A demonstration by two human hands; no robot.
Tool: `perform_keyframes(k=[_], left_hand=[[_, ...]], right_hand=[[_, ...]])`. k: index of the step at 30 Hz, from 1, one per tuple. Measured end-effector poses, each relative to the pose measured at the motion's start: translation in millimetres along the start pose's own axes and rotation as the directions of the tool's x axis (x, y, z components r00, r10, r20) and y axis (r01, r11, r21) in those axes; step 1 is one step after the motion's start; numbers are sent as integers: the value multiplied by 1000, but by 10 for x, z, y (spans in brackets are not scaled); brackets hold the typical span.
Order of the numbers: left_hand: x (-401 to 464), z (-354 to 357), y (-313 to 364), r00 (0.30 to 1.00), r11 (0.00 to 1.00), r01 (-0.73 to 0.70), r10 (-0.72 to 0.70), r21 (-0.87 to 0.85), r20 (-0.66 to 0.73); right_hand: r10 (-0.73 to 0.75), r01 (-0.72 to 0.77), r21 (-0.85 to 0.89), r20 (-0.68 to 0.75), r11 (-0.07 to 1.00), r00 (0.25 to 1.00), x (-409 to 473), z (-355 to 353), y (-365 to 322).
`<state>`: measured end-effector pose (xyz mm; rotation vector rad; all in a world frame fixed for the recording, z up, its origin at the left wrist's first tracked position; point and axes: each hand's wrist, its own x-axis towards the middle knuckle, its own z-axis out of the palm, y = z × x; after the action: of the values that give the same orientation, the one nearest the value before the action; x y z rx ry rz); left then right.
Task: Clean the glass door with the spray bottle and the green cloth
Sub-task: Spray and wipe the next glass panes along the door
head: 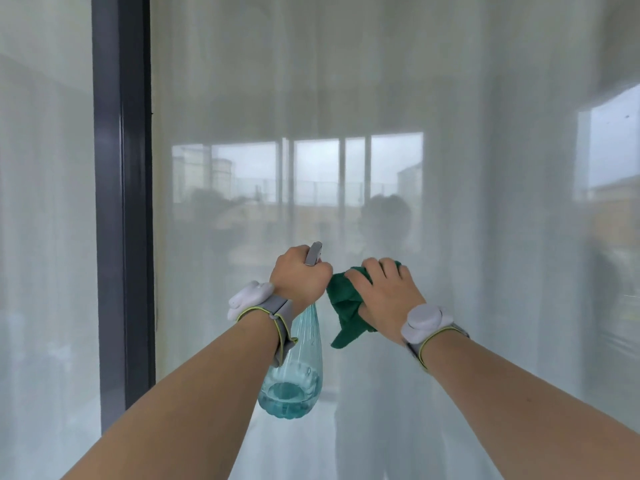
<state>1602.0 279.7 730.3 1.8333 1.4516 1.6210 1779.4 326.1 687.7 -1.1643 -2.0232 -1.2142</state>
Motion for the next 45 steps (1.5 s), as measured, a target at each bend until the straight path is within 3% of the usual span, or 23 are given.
perform_keyframes(k=[3,6,8,11,15,17,21,25,28,31,34,36,41,45], left_hand=[[37,160,169,999,998,-37,38,-42,37],[37,343,320,991,997,-33,42,-76,124],[-5,466,381,985,996,-23,38,-85,171],[-72,645,411,971,996,-2,22,-88,237],[-134,828,497,970,999,42,-35,-22,239],[-134,871,516,976,998,66,-68,17,207],[-107,859,528,980,995,100,-102,21,170],[-74,789,490,996,999,47,-47,4,70],[-94,696,520,1000,1000,6,-6,-11,31],[-81,578,585,999,999,-45,45,2,-4],[-25,472,605,998,999,-48,49,6,-50],[-4,430,586,997,999,-45,45,2,-68],[-2,439,483,996,999,-29,32,32,-81],[32,443,481,996,999,-31,34,40,-78]], right_hand=[[-38,-35,208,339,978,940,56,-259,198],[-79,-236,321,726,917,683,7,-454,309],[-88,-346,335,818,876,569,-109,-474,366],[-77,-358,311,839,881,539,-295,-435,481],[-42,-315,288,794,904,607,-463,-417,667],[-16,-275,283,724,919,690,-529,-404,728],[-63,-43,219,455,975,888,-565,-317,737],[-80,68,69,188,995,979,-507,-114,627],[-26,26,-16,-8,1000,1000,-333,-39,624],[140,-146,-24,-166,989,976,-28,-139,704],[340,-347,16,-236,938,910,165,-200,728],[393,-408,-4,-254,913,884,142,-149,626],[319,-338,-81,-188,938,929,-45,70,230],[253,-281,-104,-223,954,941,28,16,337]])
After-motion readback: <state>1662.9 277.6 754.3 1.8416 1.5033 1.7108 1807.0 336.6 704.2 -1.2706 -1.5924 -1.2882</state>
